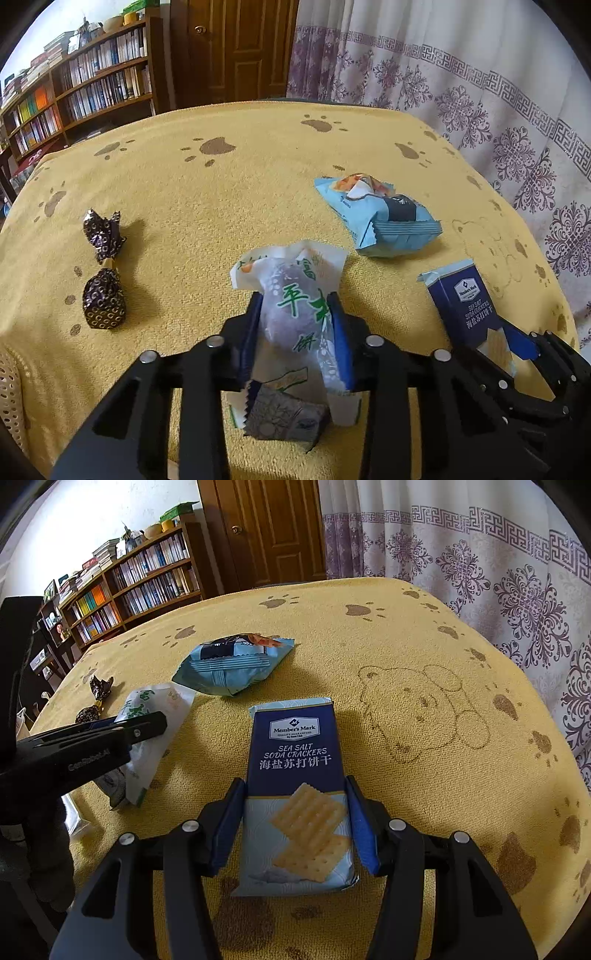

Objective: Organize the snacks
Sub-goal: 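Grasp the white green-lettered bag with left gripper while right gripper holds crackers box, then carry the white bag into the basket and open left gripper while right holds crackers box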

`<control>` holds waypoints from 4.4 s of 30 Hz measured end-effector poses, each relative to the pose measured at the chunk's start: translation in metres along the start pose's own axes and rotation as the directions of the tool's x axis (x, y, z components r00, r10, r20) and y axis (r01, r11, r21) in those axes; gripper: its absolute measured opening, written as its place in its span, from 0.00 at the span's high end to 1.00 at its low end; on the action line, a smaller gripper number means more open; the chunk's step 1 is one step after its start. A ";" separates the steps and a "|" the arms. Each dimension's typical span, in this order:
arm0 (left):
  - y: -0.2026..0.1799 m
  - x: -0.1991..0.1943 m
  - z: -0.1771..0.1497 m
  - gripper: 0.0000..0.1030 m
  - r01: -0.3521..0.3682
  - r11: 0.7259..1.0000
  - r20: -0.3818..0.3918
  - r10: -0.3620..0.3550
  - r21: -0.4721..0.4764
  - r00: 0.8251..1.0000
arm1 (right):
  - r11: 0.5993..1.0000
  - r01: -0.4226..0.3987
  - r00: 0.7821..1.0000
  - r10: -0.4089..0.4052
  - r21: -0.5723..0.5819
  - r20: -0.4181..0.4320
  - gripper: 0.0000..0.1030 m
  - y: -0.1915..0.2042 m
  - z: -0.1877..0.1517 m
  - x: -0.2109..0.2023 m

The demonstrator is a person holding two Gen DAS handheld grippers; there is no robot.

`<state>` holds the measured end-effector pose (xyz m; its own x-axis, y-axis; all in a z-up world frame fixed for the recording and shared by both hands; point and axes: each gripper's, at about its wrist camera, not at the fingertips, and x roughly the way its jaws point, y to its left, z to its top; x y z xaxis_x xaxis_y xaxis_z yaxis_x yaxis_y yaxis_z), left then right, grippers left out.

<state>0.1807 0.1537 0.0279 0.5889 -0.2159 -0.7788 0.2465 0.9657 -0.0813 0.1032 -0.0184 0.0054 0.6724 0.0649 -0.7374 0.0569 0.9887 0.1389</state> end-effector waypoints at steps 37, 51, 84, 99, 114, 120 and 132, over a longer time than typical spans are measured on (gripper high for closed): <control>0.083 -0.157 -0.011 0.70 -0.110 0.977 0.299 0.162 -0.183 0.940 | 1.000 -0.005 1.000 0.005 0.003 0.002 0.47 -0.001 0.000 0.000; 0.170 -0.200 -0.045 0.70 -0.265 0.906 0.285 0.364 -0.330 0.887 | 1.000 -0.007 1.000 0.007 0.002 0.002 0.47 -0.001 0.000 0.000; 0.205 -0.210 -0.088 0.34 -0.316 0.914 0.196 0.369 -0.255 0.909 | 1.000 -0.010 1.000 0.010 0.002 0.003 0.47 -0.002 0.000 0.000; 0.221 -0.196 -0.089 0.20 -0.603 0.758 0.164 0.647 -0.249 0.744 | 1.000 -0.012 1.000 0.012 0.002 0.004 0.47 -0.002 0.001 0.001; 0.246 -0.217 -0.093 0.20 -0.566 0.727 0.148 0.656 -0.389 0.740 | 1.000 -0.013 1.000 0.013 0.002 0.004 0.47 -0.002 0.000 0.001; 0.237 -0.237 -0.092 0.20 -0.511 0.741 0.206 0.634 -0.435 0.745 | 1.000 -0.013 1.000 0.013 0.003 0.004 0.48 -0.003 0.000 0.000; 0.212 -0.268 -0.090 0.20 -0.433 0.775 0.301 0.596 -0.461 0.745 | 0.999 -0.042 0.999 0.042 -0.003 0.023 0.52 -0.001 -0.002 -0.005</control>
<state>0.0059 0.4294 0.1633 0.8173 0.3709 -0.4410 -0.4190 0.9079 -0.0129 0.0979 -0.0197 0.0079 0.6907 0.1036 -0.7157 0.0261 0.9855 0.1678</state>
